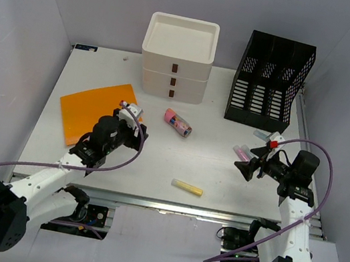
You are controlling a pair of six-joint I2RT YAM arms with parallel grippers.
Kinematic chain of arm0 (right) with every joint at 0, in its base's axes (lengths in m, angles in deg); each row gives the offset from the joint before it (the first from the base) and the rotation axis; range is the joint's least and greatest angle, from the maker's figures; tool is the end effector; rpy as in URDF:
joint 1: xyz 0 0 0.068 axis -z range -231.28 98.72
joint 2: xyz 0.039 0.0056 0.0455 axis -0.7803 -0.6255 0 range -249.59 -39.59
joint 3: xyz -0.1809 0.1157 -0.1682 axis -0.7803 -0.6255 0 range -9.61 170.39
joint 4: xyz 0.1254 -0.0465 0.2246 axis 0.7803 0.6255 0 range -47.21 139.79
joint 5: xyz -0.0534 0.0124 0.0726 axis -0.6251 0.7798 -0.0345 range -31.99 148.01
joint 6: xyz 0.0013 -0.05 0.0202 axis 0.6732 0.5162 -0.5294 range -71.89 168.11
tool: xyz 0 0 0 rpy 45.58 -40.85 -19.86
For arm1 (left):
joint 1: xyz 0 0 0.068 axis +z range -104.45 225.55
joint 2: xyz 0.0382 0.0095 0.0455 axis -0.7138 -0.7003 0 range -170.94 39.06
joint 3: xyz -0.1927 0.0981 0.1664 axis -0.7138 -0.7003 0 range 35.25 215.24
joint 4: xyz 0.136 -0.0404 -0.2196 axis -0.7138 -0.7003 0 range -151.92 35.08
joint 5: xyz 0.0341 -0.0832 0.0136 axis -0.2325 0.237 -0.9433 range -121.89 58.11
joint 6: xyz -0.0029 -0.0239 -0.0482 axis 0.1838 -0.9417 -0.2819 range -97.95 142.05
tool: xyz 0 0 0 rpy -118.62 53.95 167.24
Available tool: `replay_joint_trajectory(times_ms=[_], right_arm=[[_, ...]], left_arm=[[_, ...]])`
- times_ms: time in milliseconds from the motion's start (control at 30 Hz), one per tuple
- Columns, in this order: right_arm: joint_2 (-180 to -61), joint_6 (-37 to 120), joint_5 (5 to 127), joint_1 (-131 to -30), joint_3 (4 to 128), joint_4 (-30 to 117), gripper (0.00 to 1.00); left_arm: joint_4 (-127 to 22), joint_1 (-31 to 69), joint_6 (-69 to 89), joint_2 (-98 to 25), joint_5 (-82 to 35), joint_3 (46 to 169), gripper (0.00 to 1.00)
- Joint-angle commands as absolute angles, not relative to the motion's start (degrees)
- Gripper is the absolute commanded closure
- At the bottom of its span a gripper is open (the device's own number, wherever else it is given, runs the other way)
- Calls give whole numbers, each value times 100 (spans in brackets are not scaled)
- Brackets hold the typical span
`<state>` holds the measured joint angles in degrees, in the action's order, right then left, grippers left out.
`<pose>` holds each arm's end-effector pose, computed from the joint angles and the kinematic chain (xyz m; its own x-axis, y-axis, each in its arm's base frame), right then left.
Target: Organize the desk
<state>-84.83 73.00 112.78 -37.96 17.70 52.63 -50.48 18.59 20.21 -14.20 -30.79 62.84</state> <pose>0.1716 -0.0108 0.2384 -0.1715 -0.2089 -0.9628 -0.7082 0.7055 -0.0269 0.1878 -0.0964 0.2334 -0.3376 0.1358 -0.9314 0.4586 0.8879 -0.0368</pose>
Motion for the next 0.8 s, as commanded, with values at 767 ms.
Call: replay_joint_trajectory(times_ms=[767], right_arm=[[-8318, 7962, 11940, -3792, 1834, 5420, 10]], left_arm=[[-3716, 1734, 5843, -5034, -5721, 6598, 48]])
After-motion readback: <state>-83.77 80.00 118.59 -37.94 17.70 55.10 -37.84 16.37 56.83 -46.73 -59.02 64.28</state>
